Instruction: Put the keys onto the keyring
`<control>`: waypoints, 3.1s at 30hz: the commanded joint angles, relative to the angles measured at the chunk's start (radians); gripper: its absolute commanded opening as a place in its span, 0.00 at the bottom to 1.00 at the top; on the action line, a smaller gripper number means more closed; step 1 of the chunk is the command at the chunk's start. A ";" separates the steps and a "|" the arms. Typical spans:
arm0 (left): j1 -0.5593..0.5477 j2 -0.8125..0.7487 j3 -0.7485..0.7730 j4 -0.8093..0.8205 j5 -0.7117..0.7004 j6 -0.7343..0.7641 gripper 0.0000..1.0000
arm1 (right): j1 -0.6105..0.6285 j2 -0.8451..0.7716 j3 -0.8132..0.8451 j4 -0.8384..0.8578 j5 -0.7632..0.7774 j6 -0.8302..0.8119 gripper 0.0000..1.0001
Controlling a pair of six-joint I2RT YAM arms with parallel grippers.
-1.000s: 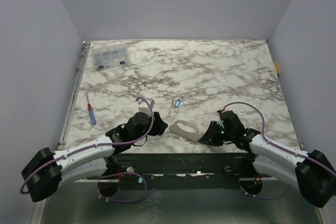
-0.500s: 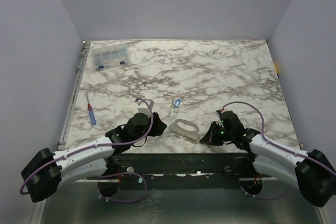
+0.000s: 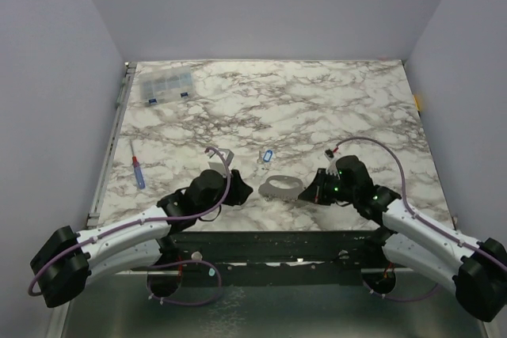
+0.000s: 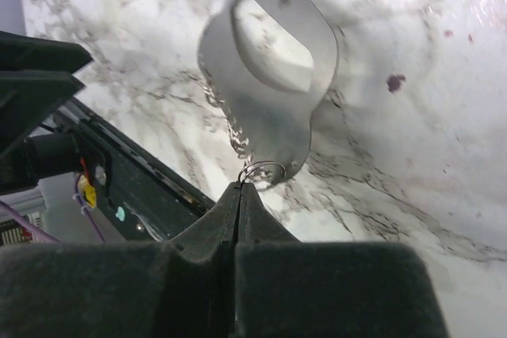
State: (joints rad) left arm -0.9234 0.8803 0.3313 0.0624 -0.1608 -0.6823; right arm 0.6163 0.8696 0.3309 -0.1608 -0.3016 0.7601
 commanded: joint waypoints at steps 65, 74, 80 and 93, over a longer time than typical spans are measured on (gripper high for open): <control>-0.184 0.809 0.605 -0.153 0.121 0.760 0.60 | 0.054 -0.076 0.328 -0.545 0.505 0.173 0.60; -0.184 0.913 0.611 -0.201 0.041 0.788 0.60 | 0.054 -0.142 0.321 -0.530 0.525 0.153 0.61; -0.136 0.962 0.624 -0.219 -0.106 0.747 0.51 | 0.054 -0.124 0.330 -0.525 0.532 0.135 0.62; 0.015 0.943 0.629 -0.218 -0.180 0.630 0.50 | 0.054 -0.078 0.350 -0.470 0.520 0.108 0.62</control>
State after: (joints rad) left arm -0.9222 1.7851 0.9836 -0.0525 -0.2737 -0.0181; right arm 0.6662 0.7757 0.6498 -0.6743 0.2024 0.8856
